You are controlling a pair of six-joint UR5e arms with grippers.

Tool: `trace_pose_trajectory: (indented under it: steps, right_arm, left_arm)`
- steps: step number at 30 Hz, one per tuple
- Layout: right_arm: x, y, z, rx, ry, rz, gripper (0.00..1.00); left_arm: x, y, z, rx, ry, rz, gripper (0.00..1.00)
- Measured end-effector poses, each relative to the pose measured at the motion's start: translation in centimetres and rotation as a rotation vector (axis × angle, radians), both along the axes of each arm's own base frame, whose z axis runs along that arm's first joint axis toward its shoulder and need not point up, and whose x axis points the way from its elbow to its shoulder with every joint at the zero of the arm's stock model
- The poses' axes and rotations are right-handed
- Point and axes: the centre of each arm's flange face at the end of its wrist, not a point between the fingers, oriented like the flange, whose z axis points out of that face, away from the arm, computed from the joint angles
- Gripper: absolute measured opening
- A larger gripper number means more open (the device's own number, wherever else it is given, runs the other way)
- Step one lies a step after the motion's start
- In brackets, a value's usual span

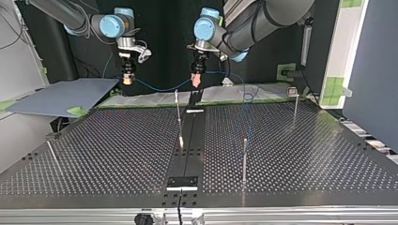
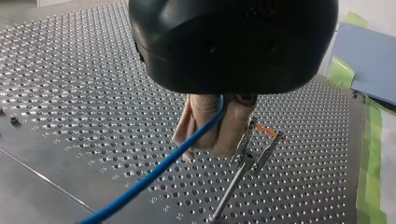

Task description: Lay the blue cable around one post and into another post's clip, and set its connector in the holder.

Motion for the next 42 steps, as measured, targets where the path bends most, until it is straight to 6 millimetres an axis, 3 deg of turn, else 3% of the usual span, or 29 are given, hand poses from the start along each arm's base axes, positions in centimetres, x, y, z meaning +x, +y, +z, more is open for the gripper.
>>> trace_pose_trajectory:
  steps: [7,14,22,30,37,42]
  right_arm:
    - [0.4,-1.0,-0.4,0.01,0.002,0.001,0.2]
    - [0.4,-1.7,-0.4,0.003,0.004,-0.002,0.2]
    - [0.4,-2.7,-1.6,0.025,0.011,-0.007,0.2]
    - [0.6,-4.3,-1.1,0.021,0.007,-0.014,0.2]
    - [0.2,-5.2,-0.9,0.019,0.008,-0.02,0.2]
    - [-0.4,-5.8,-0.8,0.016,0.008,-0.03,0.2]
  left_arm:
    - [0.4,0.1,-0.3,0.002,0.003,-0.005,0.13]
    - [1.5,-0.4,-1.8,0.015,0.017,0.001,0.13]
    - [2.7,-0.9,-2.6,0.014,0.012,0.011,0.15]
    - [3.8,-0.9,-2.6,0.006,0.007,0.01,0.15]
    - [4.4,-0.8,-4.5,0.018,0.032,0.014,0.15]
    - [5.1,-0.9,-4.6,0.009,0.027,0.02,0.15]
